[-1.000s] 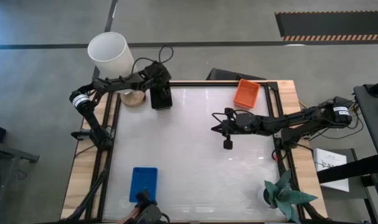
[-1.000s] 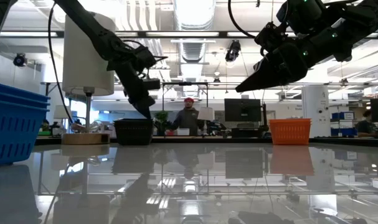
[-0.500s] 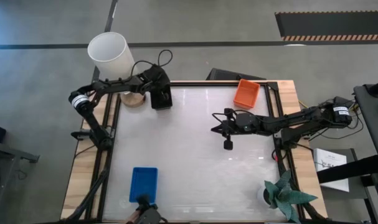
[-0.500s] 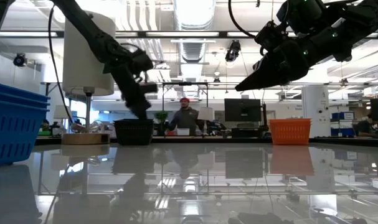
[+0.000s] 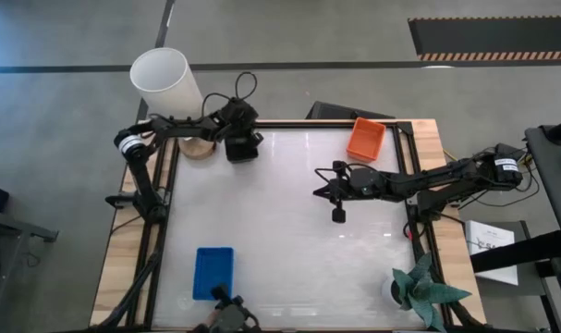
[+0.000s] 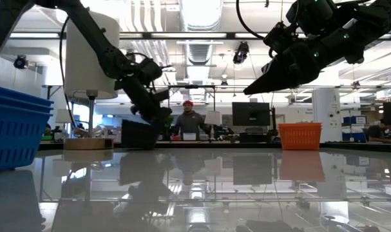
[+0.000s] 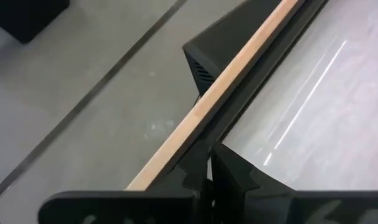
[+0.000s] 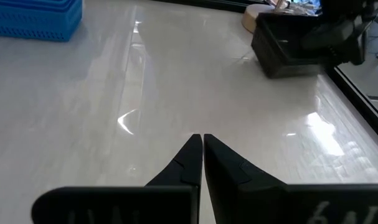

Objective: Stack baskets by color
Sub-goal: Stack the bottom black bin on top of the top black bin

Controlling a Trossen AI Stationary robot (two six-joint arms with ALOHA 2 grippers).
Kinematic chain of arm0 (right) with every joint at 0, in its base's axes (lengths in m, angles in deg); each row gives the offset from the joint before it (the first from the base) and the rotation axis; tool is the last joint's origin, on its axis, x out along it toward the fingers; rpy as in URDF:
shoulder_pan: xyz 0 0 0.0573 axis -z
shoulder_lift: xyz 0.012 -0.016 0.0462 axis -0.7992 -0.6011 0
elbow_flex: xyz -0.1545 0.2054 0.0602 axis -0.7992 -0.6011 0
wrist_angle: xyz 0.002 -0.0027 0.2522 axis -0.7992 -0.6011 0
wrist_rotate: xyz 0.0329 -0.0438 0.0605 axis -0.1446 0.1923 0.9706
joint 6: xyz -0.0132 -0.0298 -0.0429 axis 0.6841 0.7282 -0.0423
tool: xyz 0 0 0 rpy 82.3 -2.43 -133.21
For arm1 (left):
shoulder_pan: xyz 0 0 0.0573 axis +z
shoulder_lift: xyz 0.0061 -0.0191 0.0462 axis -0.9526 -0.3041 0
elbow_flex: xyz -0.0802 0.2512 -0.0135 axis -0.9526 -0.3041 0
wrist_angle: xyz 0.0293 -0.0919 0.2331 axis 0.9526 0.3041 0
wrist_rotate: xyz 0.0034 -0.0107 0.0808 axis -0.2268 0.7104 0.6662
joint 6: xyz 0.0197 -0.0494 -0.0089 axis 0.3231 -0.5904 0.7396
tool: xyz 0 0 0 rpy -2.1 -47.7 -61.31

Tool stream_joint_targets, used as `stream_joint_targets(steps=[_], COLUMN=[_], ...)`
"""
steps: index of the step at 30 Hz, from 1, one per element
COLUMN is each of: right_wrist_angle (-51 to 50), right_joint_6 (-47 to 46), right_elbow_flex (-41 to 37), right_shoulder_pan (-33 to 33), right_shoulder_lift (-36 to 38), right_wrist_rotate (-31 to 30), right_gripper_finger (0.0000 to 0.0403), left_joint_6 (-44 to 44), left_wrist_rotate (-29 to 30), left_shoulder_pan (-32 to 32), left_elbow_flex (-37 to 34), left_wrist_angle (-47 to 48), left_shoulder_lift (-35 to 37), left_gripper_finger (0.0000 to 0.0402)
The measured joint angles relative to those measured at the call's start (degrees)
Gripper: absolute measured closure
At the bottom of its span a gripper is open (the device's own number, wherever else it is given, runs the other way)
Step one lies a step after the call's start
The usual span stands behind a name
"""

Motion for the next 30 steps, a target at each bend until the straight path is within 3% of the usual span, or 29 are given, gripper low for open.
stream_joint_targets(steps=[6, 14, 18, 24, 30], right_wrist_angle=[-0.07, -0.03, -0.05, -0.01, -0.05], right_joint_6=[0.01, 0.01, 0.01, 0.01, 0.01], right_elbow_flex=[0.00, 0.00, 0.00, 0.00, 0.00], right_shoulder_pan=[0.00, 0.00, 0.00, 0.00, 0.00], right_shoulder_lift=[0.00, 0.00, 0.00, 0.00, 0.00], right_wrist_rotate=[0.00, -0.03, -0.03, -0.05, -0.05], right_gripper_finger=[0.0394, 0.0394, 0.0394, 0.0394, 0.0394], left_joint_6=[-0.02, 0.09, -0.66, -13.32, -17.09], left_wrist_rotate=[0.51, 0.46, 0.01, 0.73, 5.99], left_shoulder_pan=[-0.34, -0.59, -1.50, -4.47, -7.77], left_elbow_flex=[0.10, -0.21, -0.11, 0.43, 1.09], left_wrist_angle=[0.50, 2.34, 9.91, 21.49, 27.86], left_shoulder_lift=[-1.81, 4.16, 7.52, 11.16, 13.60], left_gripper_finger=[0.0396, 0.0396, 0.0396, 0.0396, 0.0396])
